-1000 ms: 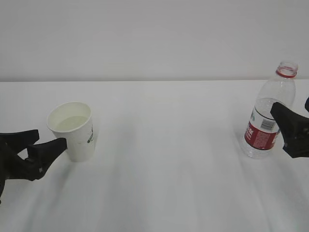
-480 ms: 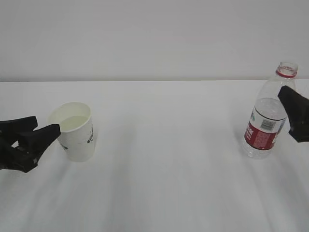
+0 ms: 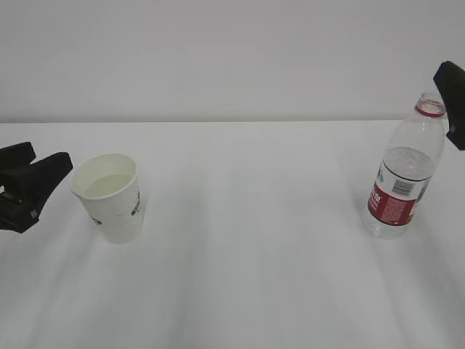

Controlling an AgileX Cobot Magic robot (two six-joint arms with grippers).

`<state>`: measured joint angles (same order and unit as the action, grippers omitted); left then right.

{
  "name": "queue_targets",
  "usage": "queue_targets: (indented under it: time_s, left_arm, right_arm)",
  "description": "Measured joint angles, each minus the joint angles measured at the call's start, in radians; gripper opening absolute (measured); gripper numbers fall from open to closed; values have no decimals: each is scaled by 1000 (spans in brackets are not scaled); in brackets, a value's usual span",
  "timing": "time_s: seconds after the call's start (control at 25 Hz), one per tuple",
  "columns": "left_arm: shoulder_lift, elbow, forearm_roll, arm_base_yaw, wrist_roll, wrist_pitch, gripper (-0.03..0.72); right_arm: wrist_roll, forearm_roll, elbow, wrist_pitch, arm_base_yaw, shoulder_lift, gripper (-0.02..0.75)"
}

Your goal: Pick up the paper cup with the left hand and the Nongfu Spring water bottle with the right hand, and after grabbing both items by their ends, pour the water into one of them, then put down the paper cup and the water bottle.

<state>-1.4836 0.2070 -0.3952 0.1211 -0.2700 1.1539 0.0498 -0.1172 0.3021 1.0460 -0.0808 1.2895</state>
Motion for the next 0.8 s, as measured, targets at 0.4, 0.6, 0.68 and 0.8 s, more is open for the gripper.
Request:
queue_targets:
  time_s: [0.4, 0.6, 0.68, 0.8]
  left_arm:
    - [120, 32, 39, 0, -45, -127, 489]
    - [177, 95, 39, 0, -70, -241, 489]
    - [198, 126, 39, 0, -70, -293, 489]
    - [233, 170, 39, 0, -72, -377, 489]
  right_arm:
    - [0, 0, 120, -248, 0, -115, 568]
    - [0, 0, 178, -356, 0, -172, 568]
    - [0, 0, 207, -394, 0, -193, 568]
    - [0, 0, 251, -462, 0, -221, 568]
